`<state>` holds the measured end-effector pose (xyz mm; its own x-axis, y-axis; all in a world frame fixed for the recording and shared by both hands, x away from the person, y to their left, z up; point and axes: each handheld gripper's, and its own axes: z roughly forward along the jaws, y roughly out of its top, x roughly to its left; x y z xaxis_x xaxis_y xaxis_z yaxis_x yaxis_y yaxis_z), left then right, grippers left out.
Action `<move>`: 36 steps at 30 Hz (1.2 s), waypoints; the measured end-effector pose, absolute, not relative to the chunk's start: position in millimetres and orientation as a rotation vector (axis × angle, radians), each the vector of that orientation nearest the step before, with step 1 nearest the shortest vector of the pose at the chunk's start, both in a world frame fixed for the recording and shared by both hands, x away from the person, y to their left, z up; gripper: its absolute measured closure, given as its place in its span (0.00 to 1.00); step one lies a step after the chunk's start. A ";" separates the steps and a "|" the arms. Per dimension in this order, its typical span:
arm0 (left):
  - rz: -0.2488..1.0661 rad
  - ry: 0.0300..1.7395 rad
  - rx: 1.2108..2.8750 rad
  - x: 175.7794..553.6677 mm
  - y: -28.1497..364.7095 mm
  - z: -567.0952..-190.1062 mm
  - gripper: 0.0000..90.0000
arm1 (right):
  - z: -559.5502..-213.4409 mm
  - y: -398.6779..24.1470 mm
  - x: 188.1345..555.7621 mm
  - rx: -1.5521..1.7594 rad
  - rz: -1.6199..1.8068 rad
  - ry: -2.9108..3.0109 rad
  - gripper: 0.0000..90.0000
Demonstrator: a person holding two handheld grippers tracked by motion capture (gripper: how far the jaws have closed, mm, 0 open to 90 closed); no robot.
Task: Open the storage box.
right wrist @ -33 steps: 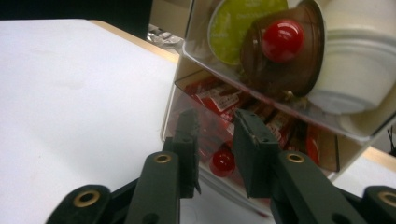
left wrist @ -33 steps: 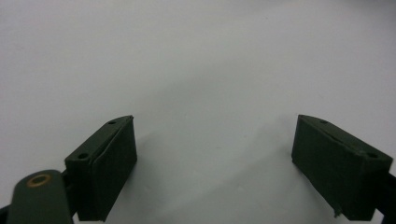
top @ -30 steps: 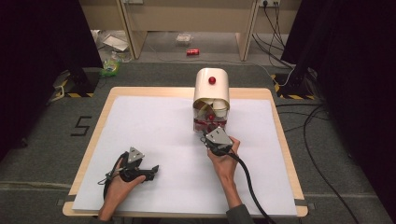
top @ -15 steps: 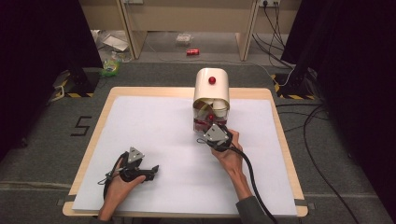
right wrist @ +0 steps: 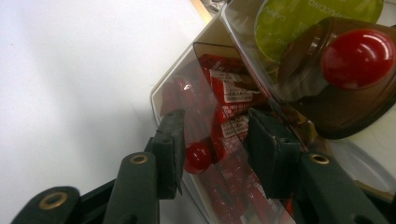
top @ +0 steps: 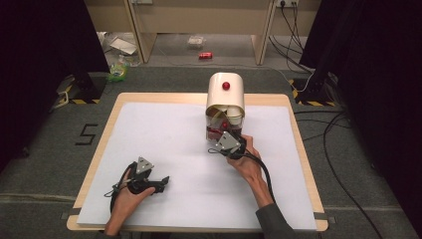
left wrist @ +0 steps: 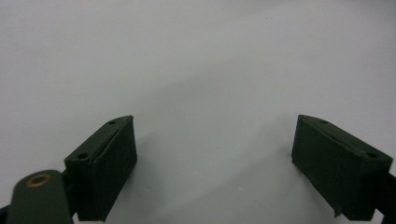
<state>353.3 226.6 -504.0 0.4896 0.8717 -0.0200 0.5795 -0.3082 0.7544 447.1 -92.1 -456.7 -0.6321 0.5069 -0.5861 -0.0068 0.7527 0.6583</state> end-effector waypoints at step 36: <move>0.522 1.192 2.019 353.2 226.5 -503.9 0.15 | -442.4 -122.9 421.0 0.317 1.078 2.323 0.81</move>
